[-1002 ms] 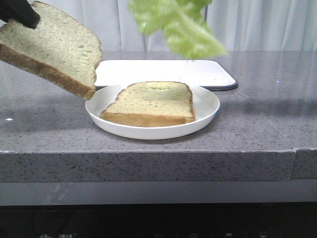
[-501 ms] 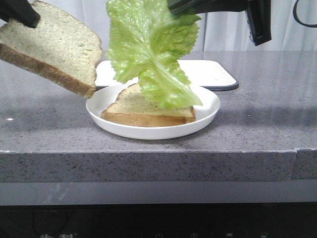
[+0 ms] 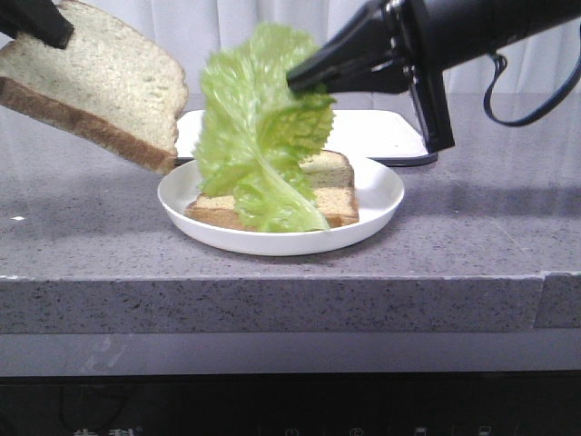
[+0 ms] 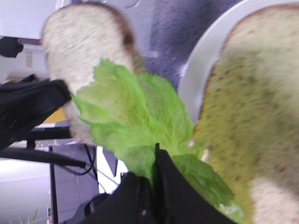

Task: Left arm grabs bread, right arm adds lettuce
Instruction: 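Lower the lettuce onto the bottom bread slice and open the right gripper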

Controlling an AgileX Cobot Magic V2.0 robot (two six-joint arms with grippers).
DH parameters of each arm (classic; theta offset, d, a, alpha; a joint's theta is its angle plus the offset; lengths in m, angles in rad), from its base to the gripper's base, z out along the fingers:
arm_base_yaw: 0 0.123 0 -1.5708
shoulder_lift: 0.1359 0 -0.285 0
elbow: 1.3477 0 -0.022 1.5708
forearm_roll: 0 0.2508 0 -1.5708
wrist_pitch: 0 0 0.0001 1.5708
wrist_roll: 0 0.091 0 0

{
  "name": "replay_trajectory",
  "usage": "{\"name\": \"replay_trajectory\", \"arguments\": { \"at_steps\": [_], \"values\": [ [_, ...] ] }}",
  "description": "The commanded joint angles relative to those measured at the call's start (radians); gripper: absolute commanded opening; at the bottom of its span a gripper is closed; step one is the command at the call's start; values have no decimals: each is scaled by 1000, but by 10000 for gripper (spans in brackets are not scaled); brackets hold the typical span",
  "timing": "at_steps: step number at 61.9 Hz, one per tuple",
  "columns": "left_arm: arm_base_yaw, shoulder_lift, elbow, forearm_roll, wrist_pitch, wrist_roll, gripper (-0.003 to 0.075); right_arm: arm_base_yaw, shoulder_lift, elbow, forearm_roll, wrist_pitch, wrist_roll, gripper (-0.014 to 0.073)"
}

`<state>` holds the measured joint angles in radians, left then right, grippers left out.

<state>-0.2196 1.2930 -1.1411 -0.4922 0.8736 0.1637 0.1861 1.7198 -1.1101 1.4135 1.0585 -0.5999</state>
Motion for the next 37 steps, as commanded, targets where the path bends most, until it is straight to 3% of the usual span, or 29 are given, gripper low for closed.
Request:
{"name": "replay_trajectory", "arguments": {
  "at_steps": [1,8,23,29,37],
  "values": [
    [1,-24,-27,-33,-53,1,-20,-5,-31,-20,62,-4,-15,-60],
    [1,-24,-27,-33,-51,1,-20,-6,-31,-20,37,-17,-15,22],
    [1,-24,-27,-35,-51,1,-20,-8,-31,-23,-38,-64,-23,372],
    [1,-24,-27,-37,-51,1,-20,-26,-35,-23,-40,-72,-66,449],
    [1,-24,-27,-37,-47,1,-20,-76,-51,-23,-40,-76,-97,484]
  ]
}}
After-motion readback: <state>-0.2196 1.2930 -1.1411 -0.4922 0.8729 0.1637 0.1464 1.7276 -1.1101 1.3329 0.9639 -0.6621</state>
